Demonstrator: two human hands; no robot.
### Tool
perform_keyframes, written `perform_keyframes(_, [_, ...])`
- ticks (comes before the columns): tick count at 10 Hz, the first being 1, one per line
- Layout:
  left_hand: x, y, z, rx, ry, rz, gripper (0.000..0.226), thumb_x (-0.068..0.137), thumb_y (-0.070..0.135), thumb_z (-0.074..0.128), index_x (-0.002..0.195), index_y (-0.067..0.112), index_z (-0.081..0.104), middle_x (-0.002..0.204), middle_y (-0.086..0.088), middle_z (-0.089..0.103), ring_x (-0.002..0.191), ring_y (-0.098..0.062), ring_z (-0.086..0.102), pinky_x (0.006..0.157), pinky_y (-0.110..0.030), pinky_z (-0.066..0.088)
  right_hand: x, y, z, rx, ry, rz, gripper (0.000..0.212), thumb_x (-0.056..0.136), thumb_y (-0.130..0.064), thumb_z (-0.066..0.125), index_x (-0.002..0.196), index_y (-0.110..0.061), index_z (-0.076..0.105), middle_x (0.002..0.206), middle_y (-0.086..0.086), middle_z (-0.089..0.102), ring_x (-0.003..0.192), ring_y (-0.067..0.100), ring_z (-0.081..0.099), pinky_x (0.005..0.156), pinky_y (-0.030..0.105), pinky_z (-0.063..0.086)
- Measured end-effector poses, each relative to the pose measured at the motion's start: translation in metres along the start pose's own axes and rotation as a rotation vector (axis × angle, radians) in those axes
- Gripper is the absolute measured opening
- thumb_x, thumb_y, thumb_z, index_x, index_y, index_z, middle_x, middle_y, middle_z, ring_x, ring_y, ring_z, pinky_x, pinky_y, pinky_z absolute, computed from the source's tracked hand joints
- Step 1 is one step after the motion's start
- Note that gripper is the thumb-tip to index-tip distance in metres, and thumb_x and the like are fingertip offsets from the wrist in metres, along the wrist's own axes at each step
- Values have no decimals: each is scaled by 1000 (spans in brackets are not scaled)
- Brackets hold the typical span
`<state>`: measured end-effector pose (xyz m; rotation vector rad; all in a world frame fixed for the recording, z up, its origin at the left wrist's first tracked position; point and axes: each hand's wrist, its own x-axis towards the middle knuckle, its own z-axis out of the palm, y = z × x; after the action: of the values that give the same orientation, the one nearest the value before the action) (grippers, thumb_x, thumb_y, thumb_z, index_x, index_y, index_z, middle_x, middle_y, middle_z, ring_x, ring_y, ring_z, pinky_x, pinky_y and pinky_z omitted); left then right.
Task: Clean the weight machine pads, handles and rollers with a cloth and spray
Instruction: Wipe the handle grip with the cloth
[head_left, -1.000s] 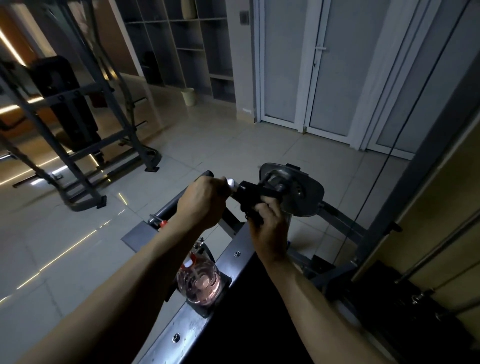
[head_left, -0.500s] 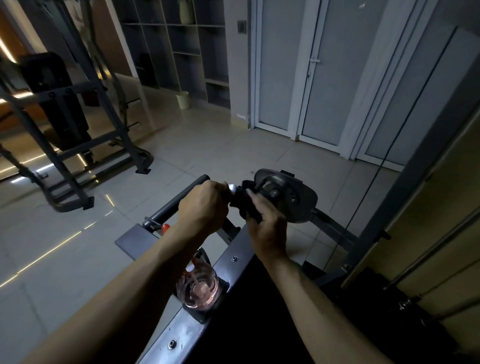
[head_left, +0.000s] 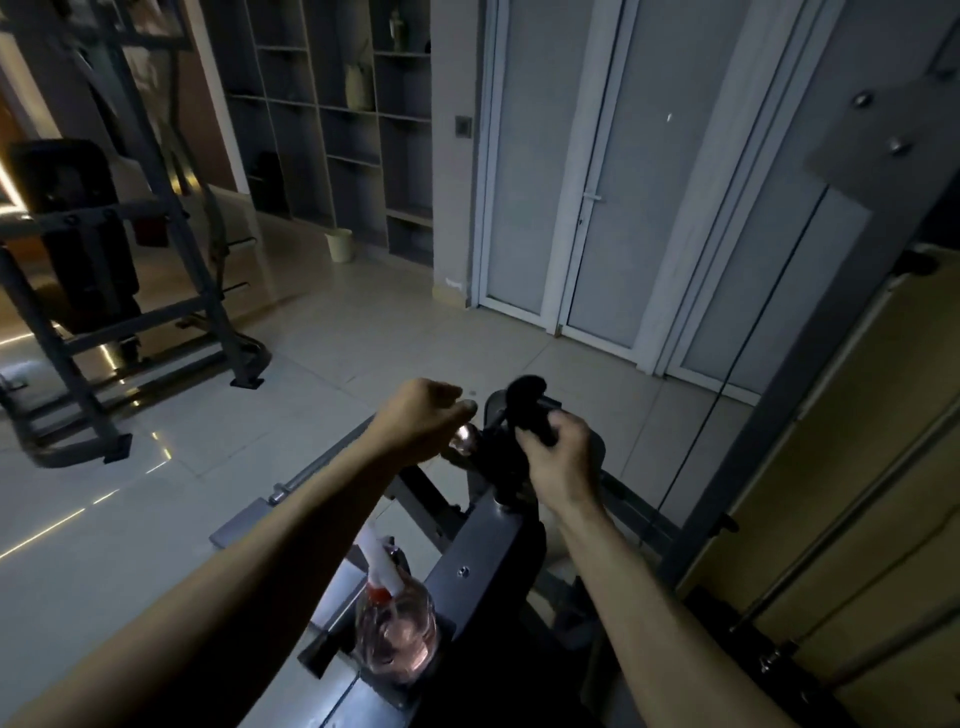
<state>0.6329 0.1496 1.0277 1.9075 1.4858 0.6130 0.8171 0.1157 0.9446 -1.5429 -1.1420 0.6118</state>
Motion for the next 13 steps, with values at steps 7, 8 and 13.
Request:
perform_keyframes(7, [112, -93, 59, -422, -466, -381, 20, 100, 25, 64, 112, 9, 69, 95, -11, 70, 85, -28, 71, 82, -46, 62, 9, 60, 1, -414, -413, 250, 36, 81, -31, 74, 117, -31, 75, 113, -16, 74, 108, 3, 67, 100, 34, 56])
perform_keyframes(8, [108, -91, 83, -383, -631, -355, 11, 100, 2, 55, 99, 9, 64, 98, -12, 68, 87, -26, 68, 99, -52, 55, -11, 73, 8, -655, -370, 189, 26, 86, -51, 71, 106, -34, 70, 93, -16, 72, 93, 8, 68, 83, 37, 58])
perform_keyframes(13, [88, -69, -3, -559, -746, -102, 32, 104, -2, 46, 131, 3, 63, 126, -22, 69, 115, -39, 68, 100, -54, 55, -17, 100, 40, -1099, -215, 20, 39, 103, -54, 48, 124, -27, 66, 121, -5, 66, 110, 17, 65, 81, 30, 53])
